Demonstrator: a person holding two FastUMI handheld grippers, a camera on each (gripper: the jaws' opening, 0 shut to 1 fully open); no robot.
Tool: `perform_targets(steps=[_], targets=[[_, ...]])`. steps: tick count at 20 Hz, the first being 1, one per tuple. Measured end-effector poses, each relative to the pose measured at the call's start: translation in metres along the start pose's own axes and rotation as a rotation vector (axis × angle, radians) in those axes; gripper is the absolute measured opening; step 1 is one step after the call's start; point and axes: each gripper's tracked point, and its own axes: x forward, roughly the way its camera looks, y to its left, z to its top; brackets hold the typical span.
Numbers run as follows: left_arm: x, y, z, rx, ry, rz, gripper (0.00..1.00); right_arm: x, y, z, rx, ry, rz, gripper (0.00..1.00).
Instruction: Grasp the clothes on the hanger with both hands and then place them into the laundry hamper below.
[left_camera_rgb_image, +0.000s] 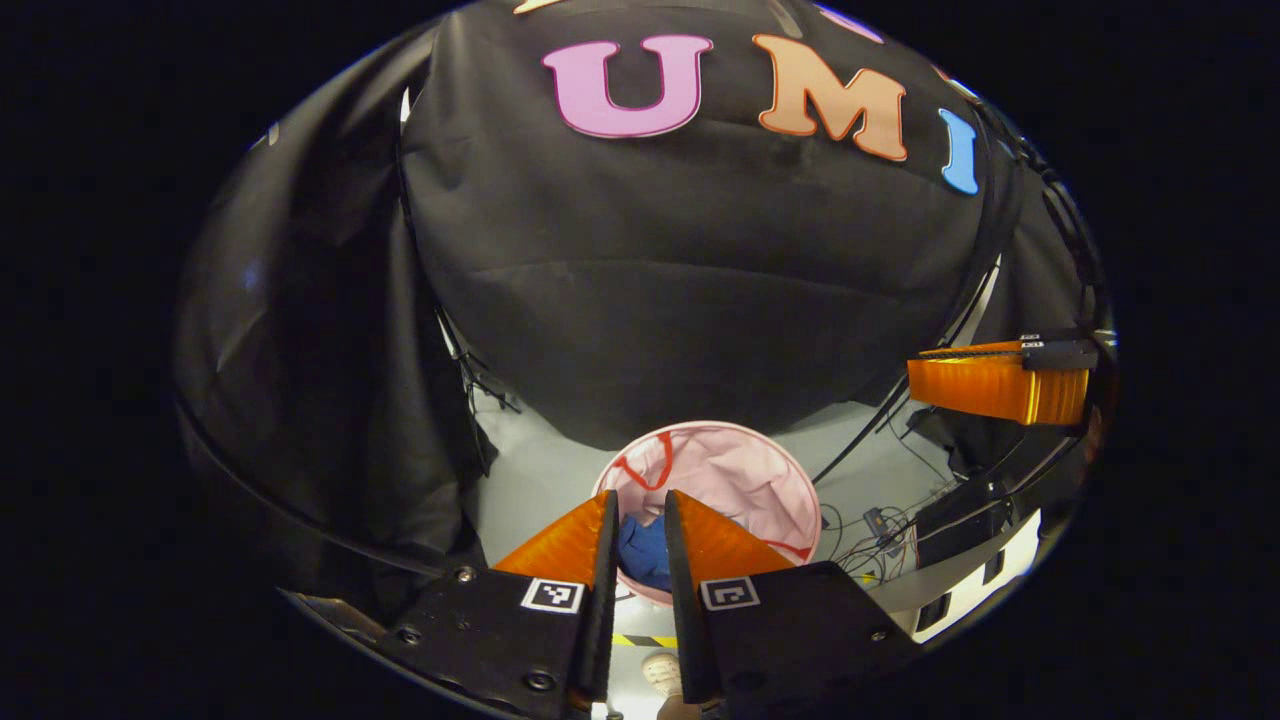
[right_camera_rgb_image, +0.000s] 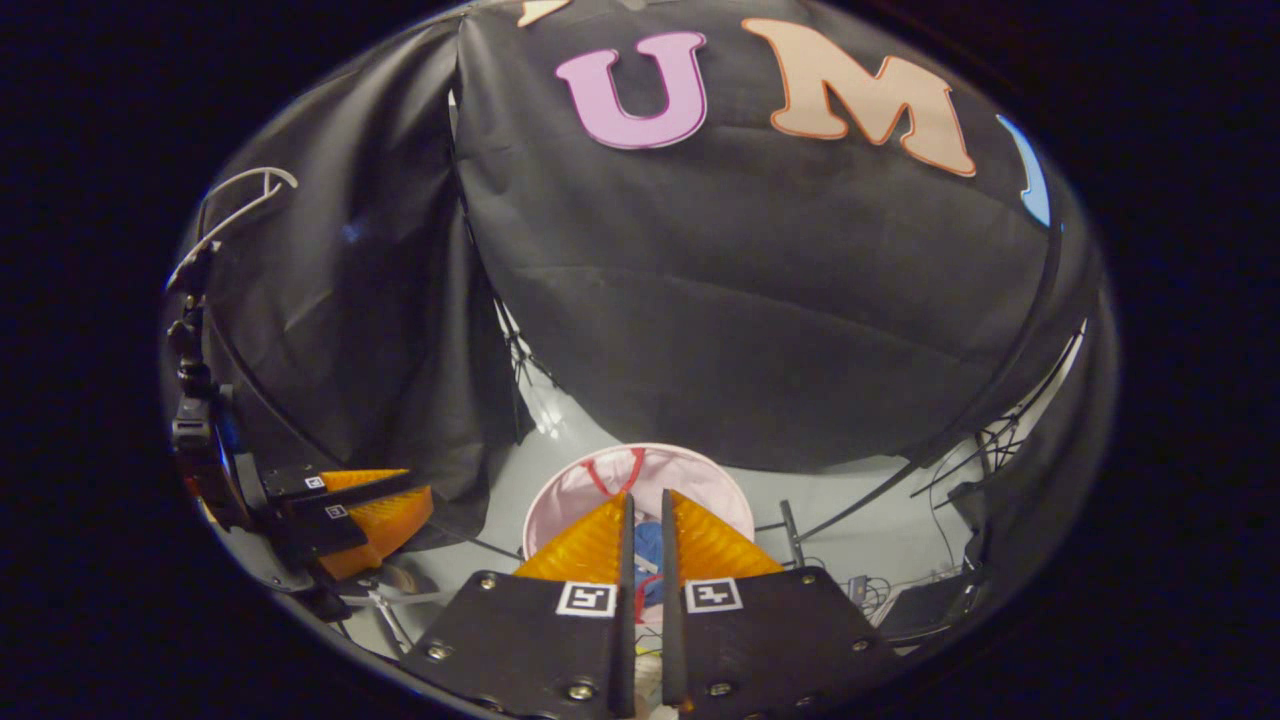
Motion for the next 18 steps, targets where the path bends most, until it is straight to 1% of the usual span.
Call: perform_targets(steps=[6,12,15,18], targets=[[-0.054,-0.041,0.086,0.024,-0.207,-0.078,0.28,-0.060,-0.022,0.078,-0.018,-0.237,-0.065,0.11],[-0.136,-0.073,0.173,0.057,-0.449,-0.142,0.28,-0.153,-0.044,0.156,-0.029,-0.490,-0.135,0.11],[-0.177,-0.083,0.212,0.055,-0.571,-0.155,0.27,-0.202,-0.047,0.185,-0.031,-0.609,-0.156,0.11],[-0.225,-0.090,0.257,0.043,-0.715,-0.162,0.28,-0.244,-0.046,0.206,-0.024,-0.707,-0.158,0.11]])
